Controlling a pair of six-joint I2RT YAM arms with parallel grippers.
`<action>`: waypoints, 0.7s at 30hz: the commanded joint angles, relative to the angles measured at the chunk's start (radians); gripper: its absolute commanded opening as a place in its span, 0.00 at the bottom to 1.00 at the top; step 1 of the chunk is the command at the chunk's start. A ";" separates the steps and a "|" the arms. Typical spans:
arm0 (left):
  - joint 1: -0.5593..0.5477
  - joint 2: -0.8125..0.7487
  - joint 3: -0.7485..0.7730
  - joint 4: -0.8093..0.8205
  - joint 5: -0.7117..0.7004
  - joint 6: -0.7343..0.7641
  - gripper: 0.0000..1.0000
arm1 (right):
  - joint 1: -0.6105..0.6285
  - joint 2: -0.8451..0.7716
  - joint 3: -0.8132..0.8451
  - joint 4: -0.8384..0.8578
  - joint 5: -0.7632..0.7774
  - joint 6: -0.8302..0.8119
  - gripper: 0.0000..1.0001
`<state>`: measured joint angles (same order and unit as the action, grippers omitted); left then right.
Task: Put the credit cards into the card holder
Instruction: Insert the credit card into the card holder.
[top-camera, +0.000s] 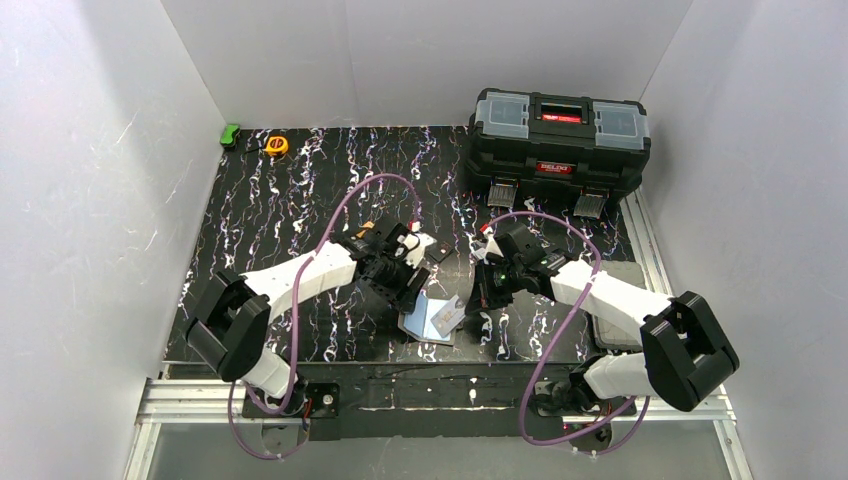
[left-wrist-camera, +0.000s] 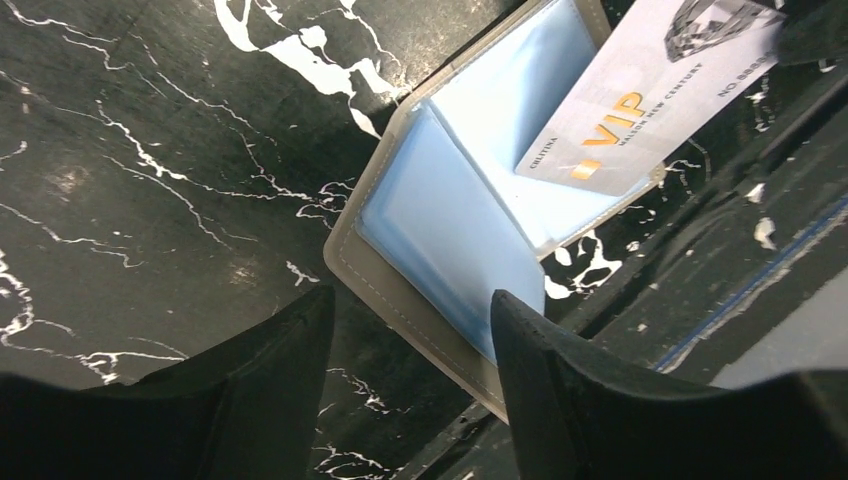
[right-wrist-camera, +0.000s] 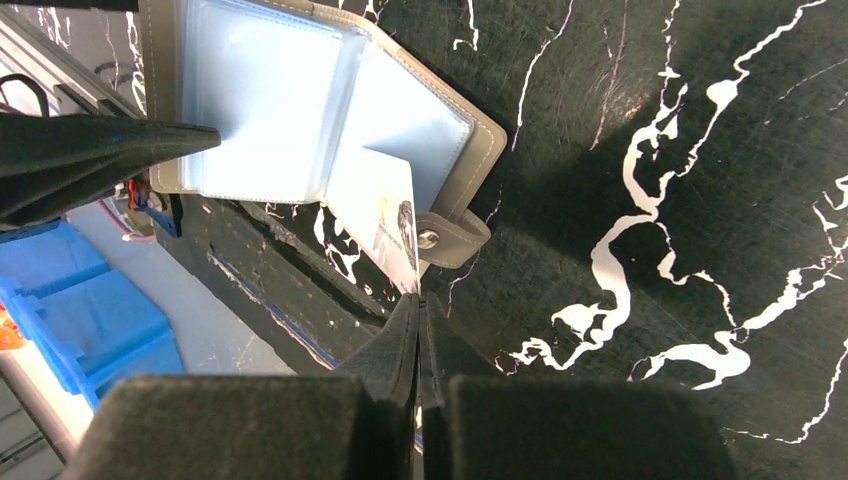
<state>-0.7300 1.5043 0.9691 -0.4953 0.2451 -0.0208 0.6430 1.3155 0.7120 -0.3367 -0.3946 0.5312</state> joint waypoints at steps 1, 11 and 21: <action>0.041 0.008 0.003 -0.006 0.149 -0.049 0.54 | 0.006 -0.028 -0.004 0.026 0.004 0.002 0.01; 0.065 0.045 -0.023 0.044 0.274 -0.087 0.39 | 0.006 -0.032 -0.009 0.054 -0.009 0.012 0.01; 0.111 0.046 -0.053 0.057 0.328 -0.027 0.00 | 0.005 -0.033 -0.021 0.111 -0.054 0.020 0.01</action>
<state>-0.6582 1.5639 0.9226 -0.4217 0.5106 -0.0849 0.6430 1.3033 0.6952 -0.2745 -0.4175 0.5484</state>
